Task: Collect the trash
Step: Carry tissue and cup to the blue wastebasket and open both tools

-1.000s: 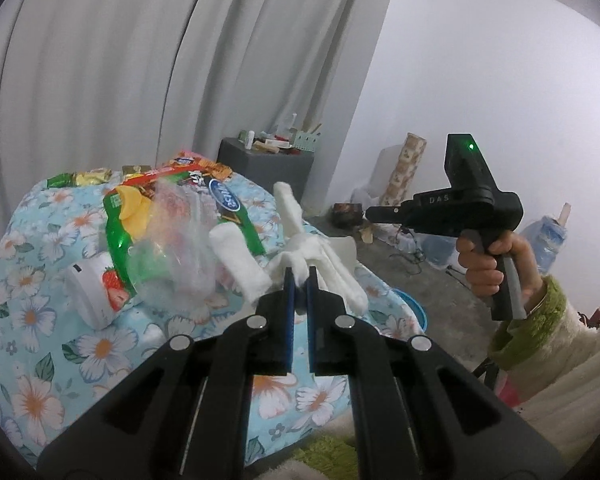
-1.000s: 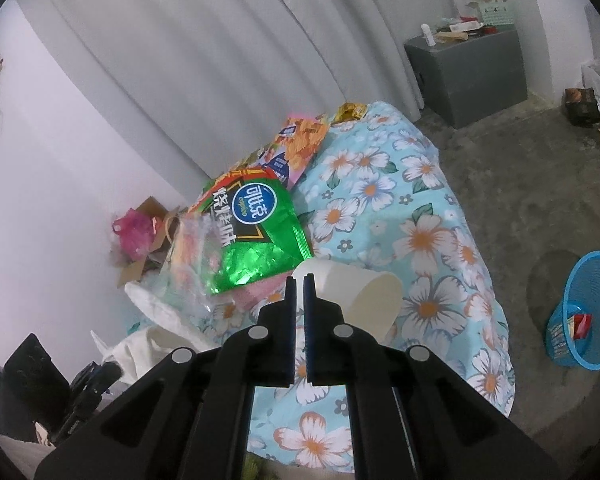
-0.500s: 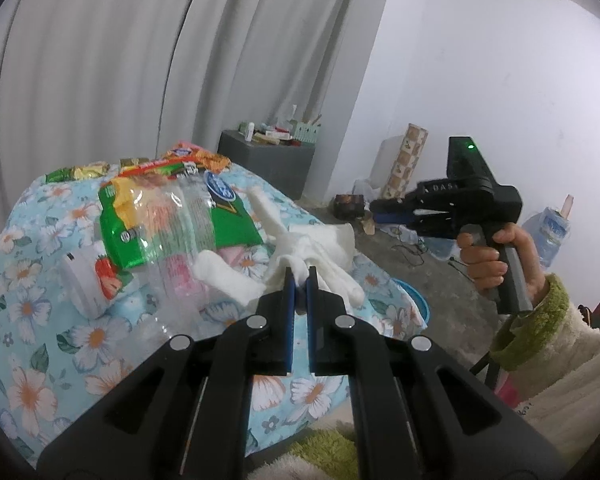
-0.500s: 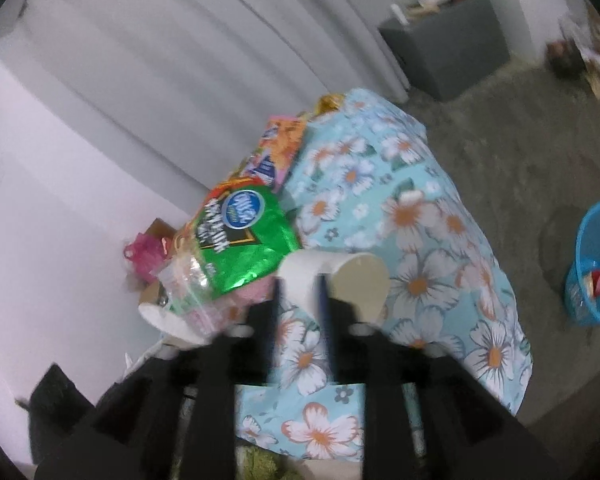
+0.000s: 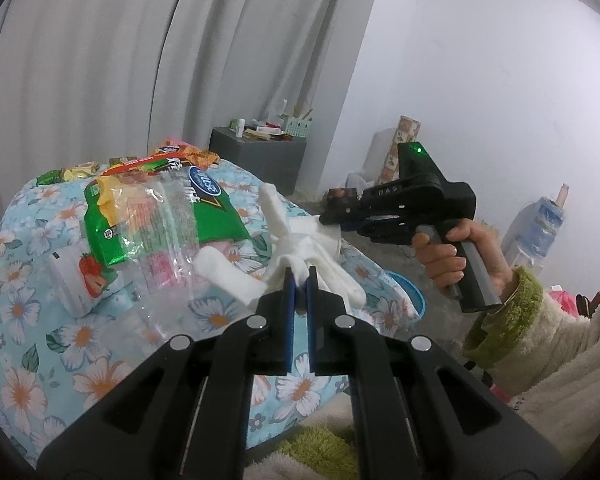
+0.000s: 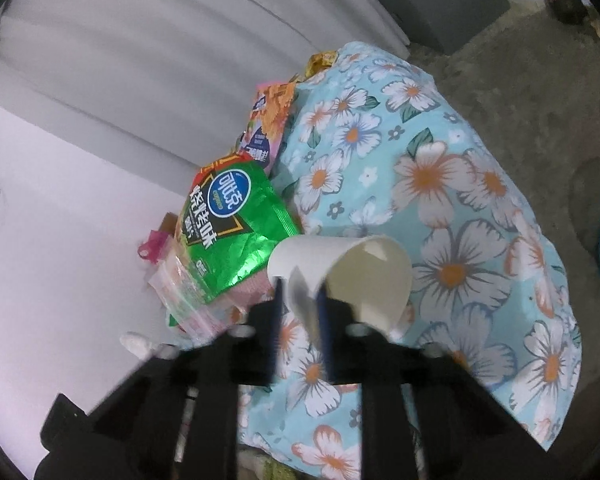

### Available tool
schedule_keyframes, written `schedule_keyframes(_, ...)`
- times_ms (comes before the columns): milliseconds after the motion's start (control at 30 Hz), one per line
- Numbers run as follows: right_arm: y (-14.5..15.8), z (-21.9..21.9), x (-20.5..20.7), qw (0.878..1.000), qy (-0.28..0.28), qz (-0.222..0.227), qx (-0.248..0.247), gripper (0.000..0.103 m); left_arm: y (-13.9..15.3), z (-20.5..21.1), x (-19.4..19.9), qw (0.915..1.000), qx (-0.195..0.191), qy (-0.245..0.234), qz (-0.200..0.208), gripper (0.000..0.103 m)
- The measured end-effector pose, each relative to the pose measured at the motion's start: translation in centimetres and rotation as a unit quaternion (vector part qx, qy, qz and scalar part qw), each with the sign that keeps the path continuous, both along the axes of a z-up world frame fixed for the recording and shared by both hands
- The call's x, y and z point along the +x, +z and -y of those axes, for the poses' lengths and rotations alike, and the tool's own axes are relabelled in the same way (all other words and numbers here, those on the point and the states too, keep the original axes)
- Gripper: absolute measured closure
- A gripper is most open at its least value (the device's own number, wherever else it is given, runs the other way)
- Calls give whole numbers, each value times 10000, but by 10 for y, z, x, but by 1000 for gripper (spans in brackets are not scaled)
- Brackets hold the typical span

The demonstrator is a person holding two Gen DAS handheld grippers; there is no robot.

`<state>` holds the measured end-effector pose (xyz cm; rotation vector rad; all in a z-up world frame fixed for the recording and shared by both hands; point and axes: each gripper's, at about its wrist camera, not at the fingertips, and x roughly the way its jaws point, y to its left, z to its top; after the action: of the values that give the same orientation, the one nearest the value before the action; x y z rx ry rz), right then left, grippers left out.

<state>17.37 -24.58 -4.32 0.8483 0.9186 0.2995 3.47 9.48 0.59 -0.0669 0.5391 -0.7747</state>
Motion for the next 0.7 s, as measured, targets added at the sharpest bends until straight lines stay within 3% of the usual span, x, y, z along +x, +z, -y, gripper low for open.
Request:
schedule_keyframes(400, 35, 27, -33, 9977, -297, 609, 48, 100, 20, 11, 12, 9998, -96, -120, 89, 100)
schedule_keyframes(600, 59, 63, -71, 9921, -849, 890, -262, 100, 35, 46, 31, 9984, -210, -521, 22, 100)
schedule_keyframes(700, 63, 88, -94, 9869, -1246, 924, -438, 100, 44, 87, 42, 9969, -77, -777, 36, 100)
